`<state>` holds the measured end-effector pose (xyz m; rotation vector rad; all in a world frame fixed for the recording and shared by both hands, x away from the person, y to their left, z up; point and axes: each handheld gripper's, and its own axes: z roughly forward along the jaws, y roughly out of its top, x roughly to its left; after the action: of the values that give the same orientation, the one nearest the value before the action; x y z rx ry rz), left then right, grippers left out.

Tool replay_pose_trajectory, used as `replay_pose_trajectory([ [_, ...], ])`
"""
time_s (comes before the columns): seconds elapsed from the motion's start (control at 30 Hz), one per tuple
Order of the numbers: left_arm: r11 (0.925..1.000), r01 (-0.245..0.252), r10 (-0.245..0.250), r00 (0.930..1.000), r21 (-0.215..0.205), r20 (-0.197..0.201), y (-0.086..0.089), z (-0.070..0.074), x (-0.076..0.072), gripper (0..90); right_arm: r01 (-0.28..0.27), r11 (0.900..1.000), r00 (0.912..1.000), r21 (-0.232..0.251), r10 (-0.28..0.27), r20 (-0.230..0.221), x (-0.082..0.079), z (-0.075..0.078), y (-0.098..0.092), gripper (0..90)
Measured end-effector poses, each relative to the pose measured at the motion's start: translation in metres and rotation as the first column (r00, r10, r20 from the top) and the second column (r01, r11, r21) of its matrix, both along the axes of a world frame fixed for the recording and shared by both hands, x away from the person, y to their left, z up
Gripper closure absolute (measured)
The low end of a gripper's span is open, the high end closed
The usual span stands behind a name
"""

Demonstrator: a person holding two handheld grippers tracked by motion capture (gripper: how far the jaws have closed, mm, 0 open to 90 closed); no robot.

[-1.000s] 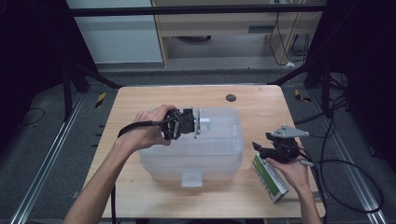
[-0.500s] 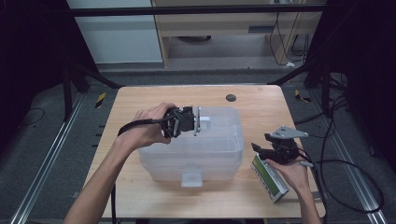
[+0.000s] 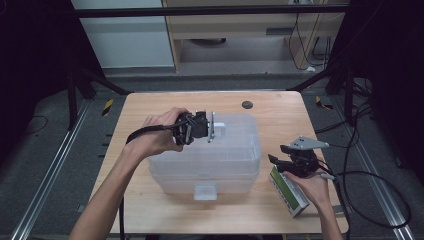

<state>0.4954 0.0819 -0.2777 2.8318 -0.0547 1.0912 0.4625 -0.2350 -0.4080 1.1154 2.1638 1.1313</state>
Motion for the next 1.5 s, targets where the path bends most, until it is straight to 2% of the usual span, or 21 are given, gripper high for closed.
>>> replay_pose_trajectory([
  [0.17,0.9999,0.004,-0.004,0.9999,-0.011,0.011,0.000,0.001,0.003,74.9,-0.021,1.000,0.9995,0.004,0.021,-0.026,-0.002,0.002,0.001,48.9],
  [0.33,1.0000,-0.003,0.003,0.9999,-0.009,0.012,0.000,0.003,0.005,74.8,-0.038,0.999,0.9987,0.005,0.039,-0.032,-0.003,0.003,0.003,52.5],
  [0.67,0.9991,-0.007,0.009,0.9996,-0.043,0.026,0.002,0.004,0.009,74.4,-0.081,0.996,0.9943,0.020,0.082,-0.067,-0.005,0.004,0.005,64.9],
  [0.7,0.9993,-0.014,0.015,0.9996,-0.036,0.025,0.002,0.005,0.009,74.3,-0.090,0.996,0.9931,0.024,0.091,-0.073,-0.005,0.004,0.005,67.3],
  [1.1,0.9978,-0.026,0.028,0.9988,-0.062,0.040,0.002,0.006,0.014,73.9,-0.130,0.991,0.9877,0.041,0.133,-0.082,-0.009,0.005,0.007,77.1],
  [1.3,0.9982,-0.031,0.034,0.9978,-0.052,0.057,0.001,0.007,0.015,74.0,-0.152,0.988,0.9844,0.037,0.154,-0.084,-0.012,0.005,0.011,81.0],
  [1.47,0.9979,-0.033,0.037,0.9970,-0.056,0.068,0.000,0.007,0.017,74.0,-0.166,0.985,0.9819,0.050,0.170,-0.085,-0.013,0.005,0.012,82.9],
  [1.5,0.9978,-0.035,0.039,0.9968,-0.057,0.070,0.000,0.007,0.017,74.0,-0.174,0.983,0.9798,0.065,0.180,-0.088,-0.014,0.006,0.012,83.8],
])
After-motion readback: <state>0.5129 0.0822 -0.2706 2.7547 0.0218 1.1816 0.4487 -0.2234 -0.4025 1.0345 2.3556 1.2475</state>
